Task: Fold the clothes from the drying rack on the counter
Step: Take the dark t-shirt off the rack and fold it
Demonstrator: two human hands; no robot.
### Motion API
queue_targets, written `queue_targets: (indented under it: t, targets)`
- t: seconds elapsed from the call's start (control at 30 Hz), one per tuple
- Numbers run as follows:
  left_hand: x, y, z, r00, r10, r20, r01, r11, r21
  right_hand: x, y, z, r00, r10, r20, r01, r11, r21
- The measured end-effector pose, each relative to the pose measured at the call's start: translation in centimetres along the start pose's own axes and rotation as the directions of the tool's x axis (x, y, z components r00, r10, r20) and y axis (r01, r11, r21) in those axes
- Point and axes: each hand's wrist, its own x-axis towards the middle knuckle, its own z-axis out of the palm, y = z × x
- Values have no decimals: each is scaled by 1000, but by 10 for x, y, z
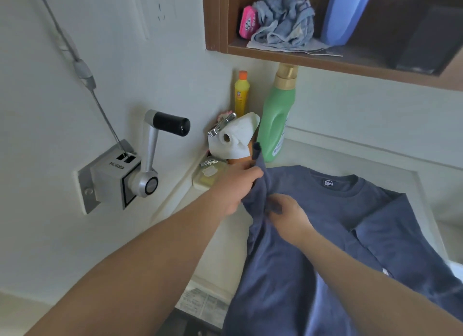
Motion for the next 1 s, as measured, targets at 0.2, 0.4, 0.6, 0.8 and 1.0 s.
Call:
queue_targets:
  t: [0.2, 0.4, 0.6, 0.8, 1.0]
  targets:
    - [-18, -9, 55, 898, -24, 440, -147, 925, 351, -10, 43, -29, 870, 489, 68, -445, 717, 537]
    - [-22, -54, 44, 925, -174, 337, -173, 597, 783, -12, 79, -71, 711, 700, -71, -386, 472, 793]
    - [-26, -95, 45, 966, 23, 257, -249, 349, 903, 13, 32, -68, 909, 317, -270, -318, 947, 43]
    - [-31, -109, 41, 954, 194, 230, -284, 324, 902, 55, 5, -45, 993, 73, -90, -91, 972, -217]
    - [-32, -117, 27, 973, 205, 111, -178, 348, 921, 97, 7, -30, 997, 57, 54, -50, 993, -109]
